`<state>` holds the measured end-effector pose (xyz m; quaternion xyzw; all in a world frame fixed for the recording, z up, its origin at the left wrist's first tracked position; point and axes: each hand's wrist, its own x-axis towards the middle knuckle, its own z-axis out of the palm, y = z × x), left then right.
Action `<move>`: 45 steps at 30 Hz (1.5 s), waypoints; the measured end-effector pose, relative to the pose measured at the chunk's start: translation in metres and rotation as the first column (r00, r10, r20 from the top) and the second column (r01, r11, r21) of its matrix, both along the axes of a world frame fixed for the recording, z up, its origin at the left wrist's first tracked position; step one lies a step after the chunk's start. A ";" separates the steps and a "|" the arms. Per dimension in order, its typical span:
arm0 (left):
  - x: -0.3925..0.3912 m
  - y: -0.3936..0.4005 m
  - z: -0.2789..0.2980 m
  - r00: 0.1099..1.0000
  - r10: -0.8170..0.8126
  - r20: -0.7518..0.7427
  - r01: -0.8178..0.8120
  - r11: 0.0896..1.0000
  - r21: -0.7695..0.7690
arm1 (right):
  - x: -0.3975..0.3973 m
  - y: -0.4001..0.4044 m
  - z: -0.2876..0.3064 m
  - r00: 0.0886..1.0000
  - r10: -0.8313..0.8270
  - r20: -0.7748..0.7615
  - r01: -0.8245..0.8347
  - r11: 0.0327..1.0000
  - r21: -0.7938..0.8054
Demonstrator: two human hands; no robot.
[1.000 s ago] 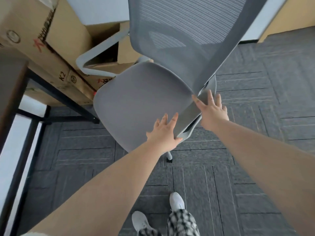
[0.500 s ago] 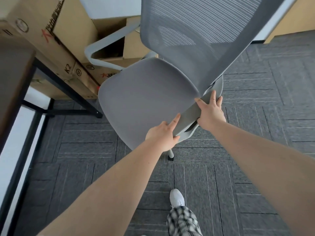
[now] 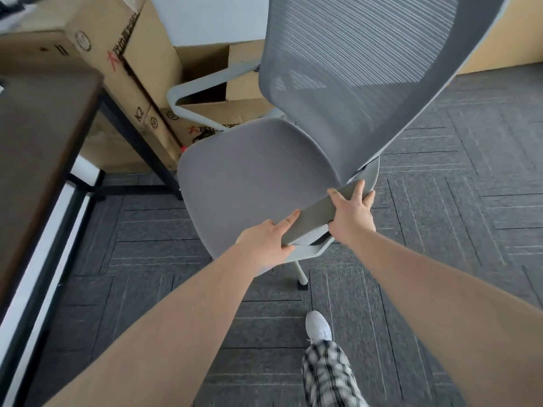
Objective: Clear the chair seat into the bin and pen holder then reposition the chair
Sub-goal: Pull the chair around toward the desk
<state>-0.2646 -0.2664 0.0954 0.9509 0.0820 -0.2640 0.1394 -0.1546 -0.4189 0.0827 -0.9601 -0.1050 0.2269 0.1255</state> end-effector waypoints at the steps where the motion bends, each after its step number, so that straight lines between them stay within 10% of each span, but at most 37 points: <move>1: -0.016 0.001 0.000 1.000 -0.007 -0.001 0.007 1.000 -0.007 | -0.018 -0.001 -0.001 1.000 -0.011 -0.002 0.011 1.000 0.006; 13: -0.169 0.031 -0.003 0.997 -0.057 -0.061 0.057 0.998 0.006 | -0.181 -0.035 0.001 0.998 -0.031 -0.053 0.044 0.964 0.261; 17: -0.203 0.046 -0.002 0.998 -0.026 -0.061 0.028 0.999 0.032 | -0.193 -0.060 -0.008 0.968 -0.236 -0.084 0.250 0.905 0.345; 29: -0.245 0.031 -0.003 0.986 -0.053 0.160 0.001 0.950 0.312 | -0.202 -0.026 -0.010 0.970 -0.197 -0.144 0.241 0.870 0.429; 45: -0.308 0.084 0.002 0.997 -0.024 0.074 0.003 0.960 0.281 | -0.266 0.020 -0.006 0.979 -0.137 -0.152 0.193 0.867 0.460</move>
